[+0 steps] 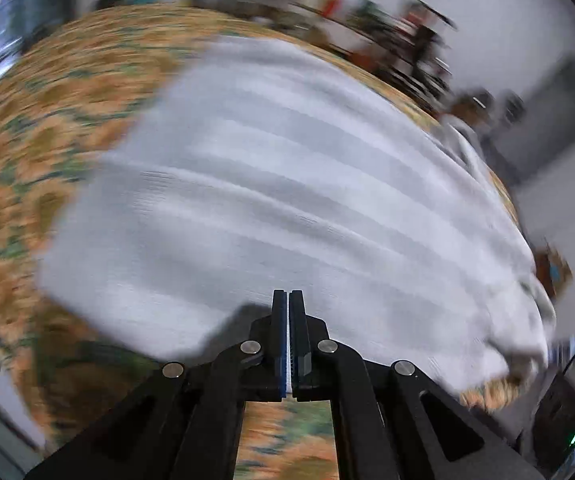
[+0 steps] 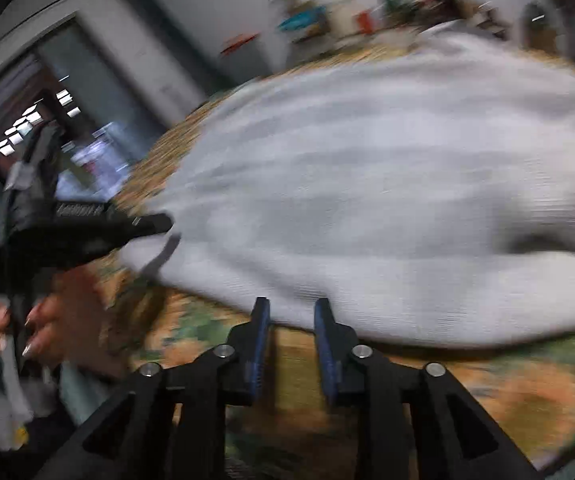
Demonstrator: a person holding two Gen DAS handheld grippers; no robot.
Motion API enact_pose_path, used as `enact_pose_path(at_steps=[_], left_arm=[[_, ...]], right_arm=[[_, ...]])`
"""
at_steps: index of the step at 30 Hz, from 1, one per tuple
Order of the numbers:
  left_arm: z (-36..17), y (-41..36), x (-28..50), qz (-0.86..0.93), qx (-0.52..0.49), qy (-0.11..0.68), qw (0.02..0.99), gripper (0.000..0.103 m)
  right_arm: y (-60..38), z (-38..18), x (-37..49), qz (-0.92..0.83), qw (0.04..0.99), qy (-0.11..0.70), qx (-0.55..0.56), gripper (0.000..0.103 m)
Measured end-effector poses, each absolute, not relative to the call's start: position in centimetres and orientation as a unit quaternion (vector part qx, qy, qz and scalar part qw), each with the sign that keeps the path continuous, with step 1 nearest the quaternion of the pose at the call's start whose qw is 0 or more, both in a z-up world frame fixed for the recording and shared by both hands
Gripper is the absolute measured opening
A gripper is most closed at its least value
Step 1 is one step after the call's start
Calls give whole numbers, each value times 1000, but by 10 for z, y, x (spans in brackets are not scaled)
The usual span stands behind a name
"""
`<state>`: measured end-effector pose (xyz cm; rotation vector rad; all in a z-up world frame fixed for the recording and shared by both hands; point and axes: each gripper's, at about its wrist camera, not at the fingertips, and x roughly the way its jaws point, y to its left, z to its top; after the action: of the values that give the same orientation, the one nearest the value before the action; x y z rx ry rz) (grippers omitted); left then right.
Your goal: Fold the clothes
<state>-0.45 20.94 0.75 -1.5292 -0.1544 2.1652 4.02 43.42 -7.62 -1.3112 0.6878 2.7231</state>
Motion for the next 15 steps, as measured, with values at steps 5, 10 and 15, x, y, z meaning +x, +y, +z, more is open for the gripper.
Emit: enact_pose_path(at_steps=[5,10,15], left_arm=[[-10,266,19,752,-578,-30,316,3],[-17,280,19,764,-580,-1,282,3],[-20,286,15,767,-581,-10,272,3]], right_arm=[[522,-73,109,847,234,253,-406,33],[583,-69,178,814,332,331,-342,50],[606,-70,179,831,289,367,-303,63]])
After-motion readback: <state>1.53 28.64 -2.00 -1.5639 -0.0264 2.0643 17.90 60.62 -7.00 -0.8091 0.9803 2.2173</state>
